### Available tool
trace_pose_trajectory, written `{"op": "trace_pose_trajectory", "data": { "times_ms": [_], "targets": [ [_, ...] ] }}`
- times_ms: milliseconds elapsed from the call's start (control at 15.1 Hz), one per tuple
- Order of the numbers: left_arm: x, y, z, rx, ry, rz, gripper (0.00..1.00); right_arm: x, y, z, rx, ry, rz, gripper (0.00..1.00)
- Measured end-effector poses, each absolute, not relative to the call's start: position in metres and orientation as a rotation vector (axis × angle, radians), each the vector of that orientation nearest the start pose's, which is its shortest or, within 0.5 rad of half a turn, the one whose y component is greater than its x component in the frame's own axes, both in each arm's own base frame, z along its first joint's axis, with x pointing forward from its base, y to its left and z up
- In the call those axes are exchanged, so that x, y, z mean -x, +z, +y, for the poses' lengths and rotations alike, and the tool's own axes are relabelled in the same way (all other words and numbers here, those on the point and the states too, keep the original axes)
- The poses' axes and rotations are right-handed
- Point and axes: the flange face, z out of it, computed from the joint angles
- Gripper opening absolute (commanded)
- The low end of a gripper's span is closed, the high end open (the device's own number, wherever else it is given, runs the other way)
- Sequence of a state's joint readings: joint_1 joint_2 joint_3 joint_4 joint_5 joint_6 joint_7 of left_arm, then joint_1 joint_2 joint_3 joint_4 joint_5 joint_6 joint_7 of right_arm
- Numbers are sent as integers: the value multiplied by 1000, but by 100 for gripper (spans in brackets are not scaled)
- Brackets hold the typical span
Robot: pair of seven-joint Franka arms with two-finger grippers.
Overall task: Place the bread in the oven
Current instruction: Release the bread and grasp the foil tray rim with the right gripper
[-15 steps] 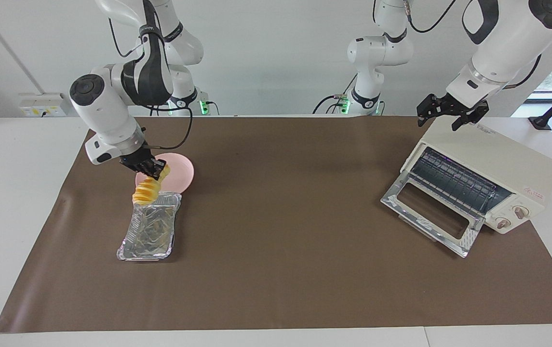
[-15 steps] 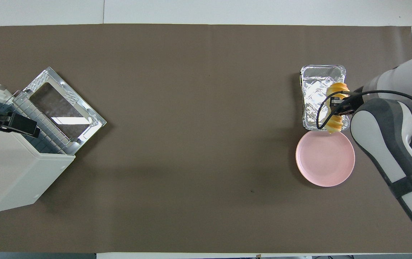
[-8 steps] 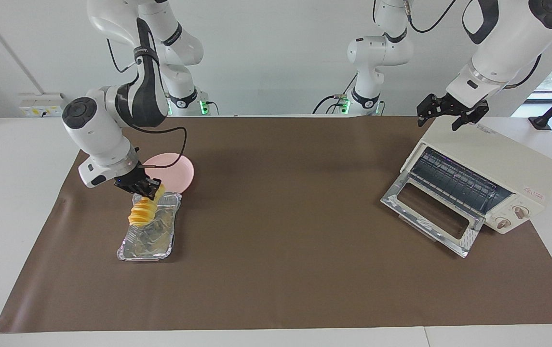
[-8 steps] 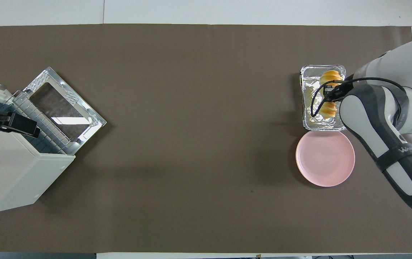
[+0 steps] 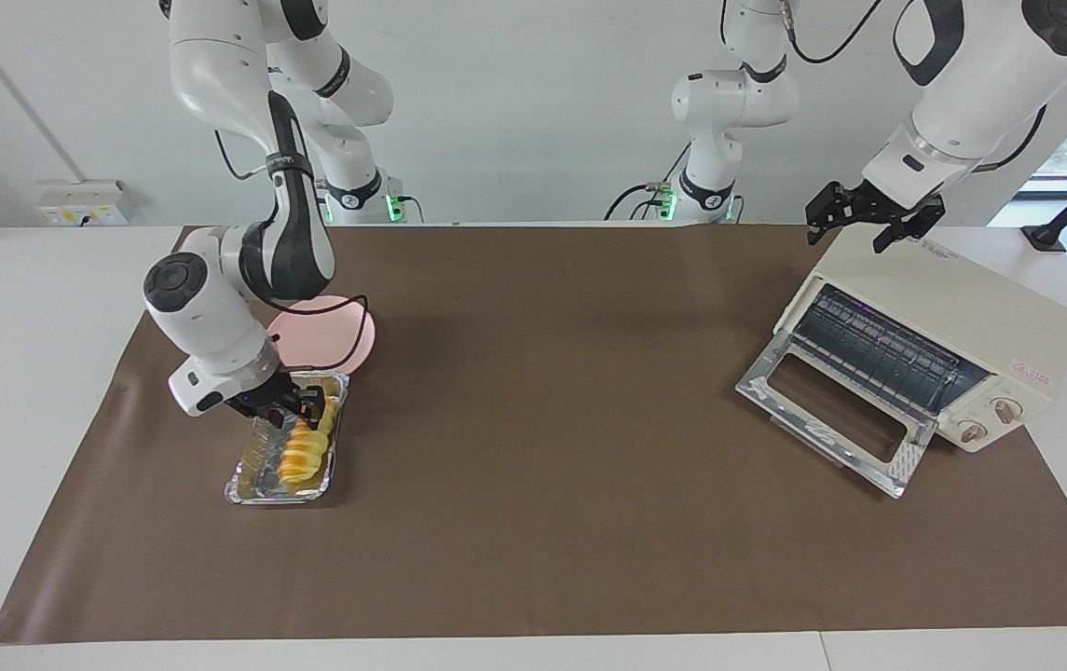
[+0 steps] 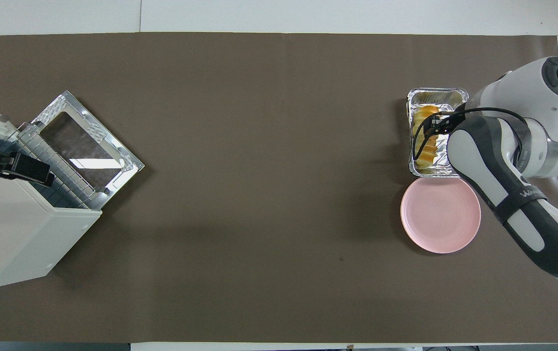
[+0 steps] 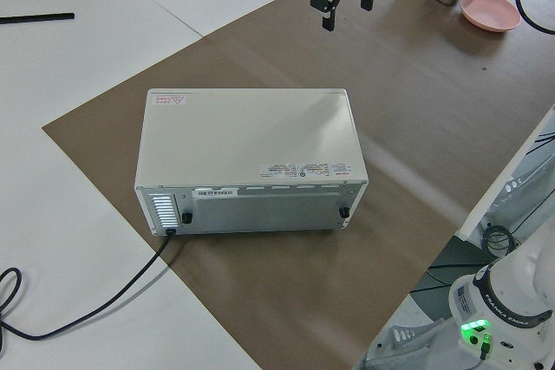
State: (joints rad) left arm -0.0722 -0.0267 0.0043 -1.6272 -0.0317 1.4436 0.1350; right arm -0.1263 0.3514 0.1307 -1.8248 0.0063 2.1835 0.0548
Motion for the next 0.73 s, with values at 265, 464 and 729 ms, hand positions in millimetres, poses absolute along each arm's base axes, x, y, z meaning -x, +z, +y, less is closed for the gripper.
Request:
{"op": "trace_pose_trajectory", "data": {
  "times_ms": [265, 464, 729],
  "targets": [
    [-529, 603, -40, 3152, 247, 323, 100, -642, 355, -21, 3121, -42, 1, 100],
    [-529, 603, -40, 3152, 247, 323, 100, -642, 356, -43, 3123, -44, -30, 100],
    [-529, 603, -40, 3152, 247, 323, 100, -640, 340, -63, 3119, -11, 9, 100]
  ]
}}
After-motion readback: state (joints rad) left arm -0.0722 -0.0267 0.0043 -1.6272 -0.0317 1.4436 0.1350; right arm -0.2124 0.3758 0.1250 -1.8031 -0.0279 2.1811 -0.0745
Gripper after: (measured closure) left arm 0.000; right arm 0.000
